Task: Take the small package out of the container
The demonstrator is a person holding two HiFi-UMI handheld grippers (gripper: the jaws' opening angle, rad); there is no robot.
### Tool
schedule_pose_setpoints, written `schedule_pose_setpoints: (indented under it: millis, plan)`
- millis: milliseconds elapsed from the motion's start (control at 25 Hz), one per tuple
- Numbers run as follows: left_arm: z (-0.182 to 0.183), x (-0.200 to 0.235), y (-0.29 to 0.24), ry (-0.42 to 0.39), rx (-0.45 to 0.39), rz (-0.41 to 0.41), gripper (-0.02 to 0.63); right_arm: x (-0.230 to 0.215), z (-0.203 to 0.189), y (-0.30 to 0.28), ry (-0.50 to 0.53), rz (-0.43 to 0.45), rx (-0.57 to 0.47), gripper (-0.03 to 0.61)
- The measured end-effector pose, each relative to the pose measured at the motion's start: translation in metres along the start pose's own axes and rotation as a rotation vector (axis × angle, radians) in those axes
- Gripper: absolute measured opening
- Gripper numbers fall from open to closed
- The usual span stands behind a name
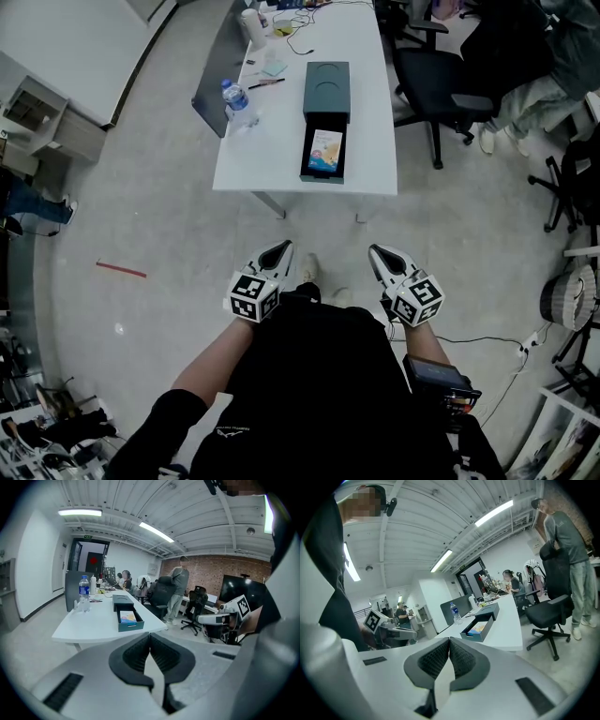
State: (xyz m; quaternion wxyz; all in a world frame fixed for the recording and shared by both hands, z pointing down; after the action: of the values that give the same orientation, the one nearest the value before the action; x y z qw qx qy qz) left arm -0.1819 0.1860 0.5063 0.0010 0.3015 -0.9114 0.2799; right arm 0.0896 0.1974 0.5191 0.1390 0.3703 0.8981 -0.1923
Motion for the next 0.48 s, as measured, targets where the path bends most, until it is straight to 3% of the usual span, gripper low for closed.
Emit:
schedule_pose_setpoints:
  millis: [480]
  plan:
    - [0.007,0.035,-0.011,-0.026,0.017,-0.041,0.009,-0.001,0.004,-0.038,-0.014,-0.035,0.020,0.026]
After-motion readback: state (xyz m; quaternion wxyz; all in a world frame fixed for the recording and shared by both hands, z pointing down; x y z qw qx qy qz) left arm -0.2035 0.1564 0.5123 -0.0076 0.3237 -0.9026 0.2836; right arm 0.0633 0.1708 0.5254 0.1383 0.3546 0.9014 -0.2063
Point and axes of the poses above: the fingertips, and each gripper's own axes: y backward along the fingers, x to its left, z out of its top, the point moved 7 cm from there along y, backward along the fingers, and after that the axes turned 2 degrees about x, right-handed, at the moved point
